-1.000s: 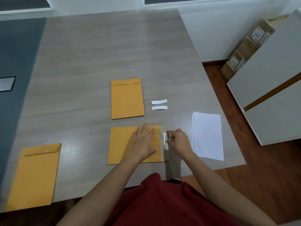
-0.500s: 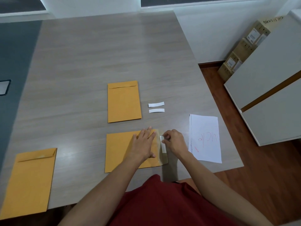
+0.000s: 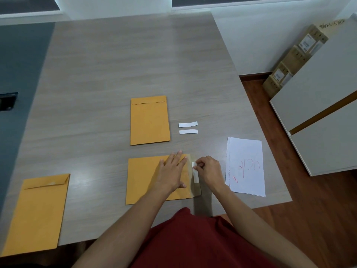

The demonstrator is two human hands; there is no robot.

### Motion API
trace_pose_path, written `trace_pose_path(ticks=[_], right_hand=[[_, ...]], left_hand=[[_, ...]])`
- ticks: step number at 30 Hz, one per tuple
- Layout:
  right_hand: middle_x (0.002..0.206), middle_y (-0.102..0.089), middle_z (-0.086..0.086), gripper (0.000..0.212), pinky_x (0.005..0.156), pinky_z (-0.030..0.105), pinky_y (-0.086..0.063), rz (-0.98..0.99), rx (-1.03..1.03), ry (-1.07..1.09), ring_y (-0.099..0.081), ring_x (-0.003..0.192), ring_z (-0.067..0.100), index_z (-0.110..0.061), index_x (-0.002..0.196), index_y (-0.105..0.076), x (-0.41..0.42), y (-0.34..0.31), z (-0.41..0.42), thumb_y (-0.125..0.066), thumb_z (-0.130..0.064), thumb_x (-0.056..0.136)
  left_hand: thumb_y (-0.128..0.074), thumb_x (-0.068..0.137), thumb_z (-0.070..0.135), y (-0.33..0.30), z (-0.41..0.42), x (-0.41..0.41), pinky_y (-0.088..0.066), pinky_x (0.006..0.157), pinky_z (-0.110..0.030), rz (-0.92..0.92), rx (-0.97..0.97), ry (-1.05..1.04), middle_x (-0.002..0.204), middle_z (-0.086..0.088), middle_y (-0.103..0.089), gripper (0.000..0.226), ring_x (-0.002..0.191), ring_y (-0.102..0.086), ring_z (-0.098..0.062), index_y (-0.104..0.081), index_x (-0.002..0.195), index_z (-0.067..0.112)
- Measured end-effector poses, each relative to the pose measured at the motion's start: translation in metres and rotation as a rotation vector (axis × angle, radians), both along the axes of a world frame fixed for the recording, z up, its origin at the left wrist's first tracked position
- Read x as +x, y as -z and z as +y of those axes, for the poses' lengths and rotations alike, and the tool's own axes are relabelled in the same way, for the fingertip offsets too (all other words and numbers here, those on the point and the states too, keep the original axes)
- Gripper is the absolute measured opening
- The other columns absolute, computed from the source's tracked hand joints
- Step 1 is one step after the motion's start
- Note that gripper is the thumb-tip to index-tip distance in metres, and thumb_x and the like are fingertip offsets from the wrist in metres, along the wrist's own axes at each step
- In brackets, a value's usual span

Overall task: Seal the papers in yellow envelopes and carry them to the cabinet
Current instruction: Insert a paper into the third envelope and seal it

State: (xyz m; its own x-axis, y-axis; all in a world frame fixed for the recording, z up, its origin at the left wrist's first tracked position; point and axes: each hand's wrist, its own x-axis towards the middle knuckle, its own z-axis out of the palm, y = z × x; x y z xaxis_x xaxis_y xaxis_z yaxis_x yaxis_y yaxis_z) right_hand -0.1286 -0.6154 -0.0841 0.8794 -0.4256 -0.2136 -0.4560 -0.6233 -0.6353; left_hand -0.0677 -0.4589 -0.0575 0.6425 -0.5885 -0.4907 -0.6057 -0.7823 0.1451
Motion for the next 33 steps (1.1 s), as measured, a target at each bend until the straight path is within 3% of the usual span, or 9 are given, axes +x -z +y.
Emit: trace_pose_path(ticks=[9,13,16,20,24,27,33], right_hand=[[0.09,-0.068,0.003,0.007,0.077,0.028,-0.053,-0.031,0.016,0.016,-0.061,0.08,0.013,-0.011,0.091,-0.072,0.002,0.002,0.0,-0.073,-0.013,0.084],[0.092,-0.067,0.002,0.012,0.074,0.019,-0.046,-0.052,-0.004,0.009,-0.057,0.078,0.008,-0.013,0.097,-0.073,-0.001,0.005,0.002,-0.072,-0.014,0.085],[0.093,-0.065,0.003,0.018,0.074,0.019,-0.045,-0.06,-0.033,-0.042,-0.059,0.078,0.012,-0.013,0.104,-0.074,-0.002,0.005,0.002,-0.071,-0.016,0.087],[0.098,-0.059,0.004,0.018,0.077,0.033,-0.052,0.015,-0.069,-0.182,-0.061,0.083,0.019,-0.017,0.108,-0.07,0.001,0.0,-0.002,-0.066,-0.021,0.09],[0.099,-0.055,0.003,0.019,0.077,0.028,-0.048,0.075,-0.085,-0.293,-0.058,0.084,0.017,-0.019,0.11,-0.066,0.008,-0.005,-0.009,-0.063,-0.021,0.092],[0.101,-0.056,0.006,0.02,0.081,0.034,-0.05,0.096,-0.102,-0.342,-0.059,0.088,0.02,-0.017,0.111,-0.066,0.012,-0.007,-0.012,-0.063,-0.02,0.092],[0.1,-0.056,0.002,0.017,0.079,0.028,-0.048,0.063,-0.104,-0.34,-0.059,0.087,0.017,-0.017,0.11,-0.066,0.009,-0.005,-0.012,-0.061,-0.02,0.093]], left_hand=[[-0.074,0.08,0.051,0.001,0.0,0.0,-0.015,0.12,-0.054,0.014,0.0,-0.009,0.166,0.002,0.012,0.105,0.152,0.004,-0.023,-0.008,0.158,0.027],[-0.074,0.08,0.05,0.0,-0.001,0.0,-0.013,0.12,-0.055,0.024,0.0,-0.014,0.166,0.003,0.012,0.105,0.152,0.005,-0.023,-0.007,0.158,0.027],[-0.074,0.08,0.05,0.0,-0.001,0.0,-0.012,0.12,-0.055,0.026,0.002,-0.015,0.166,0.003,0.012,0.105,0.152,0.006,-0.023,-0.007,0.158,0.027],[-0.073,0.081,0.05,-0.001,-0.001,0.0,-0.013,0.12,-0.055,0.026,0.007,-0.014,0.166,0.003,0.013,0.105,0.153,0.006,-0.023,-0.006,0.158,0.027],[-0.073,0.081,0.05,-0.002,-0.001,0.0,-0.013,0.12,-0.055,0.028,0.005,-0.013,0.166,0.003,0.012,0.104,0.153,0.006,-0.023,-0.006,0.158,0.027],[-0.073,0.082,0.05,-0.003,-0.001,0.0,-0.012,0.121,-0.055,0.029,0.003,-0.013,0.166,0.002,0.013,0.105,0.152,0.006,-0.023,-0.005,0.158,0.027],[-0.073,0.082,0.049,-0.005,0.0,0.0,-0.012,0.121,-0.056,0.033,-0.007,-0.015,0.166,0.002,0.013,0.104,0.152,0.007,-0.023,-0.005,0.158,0.026]])
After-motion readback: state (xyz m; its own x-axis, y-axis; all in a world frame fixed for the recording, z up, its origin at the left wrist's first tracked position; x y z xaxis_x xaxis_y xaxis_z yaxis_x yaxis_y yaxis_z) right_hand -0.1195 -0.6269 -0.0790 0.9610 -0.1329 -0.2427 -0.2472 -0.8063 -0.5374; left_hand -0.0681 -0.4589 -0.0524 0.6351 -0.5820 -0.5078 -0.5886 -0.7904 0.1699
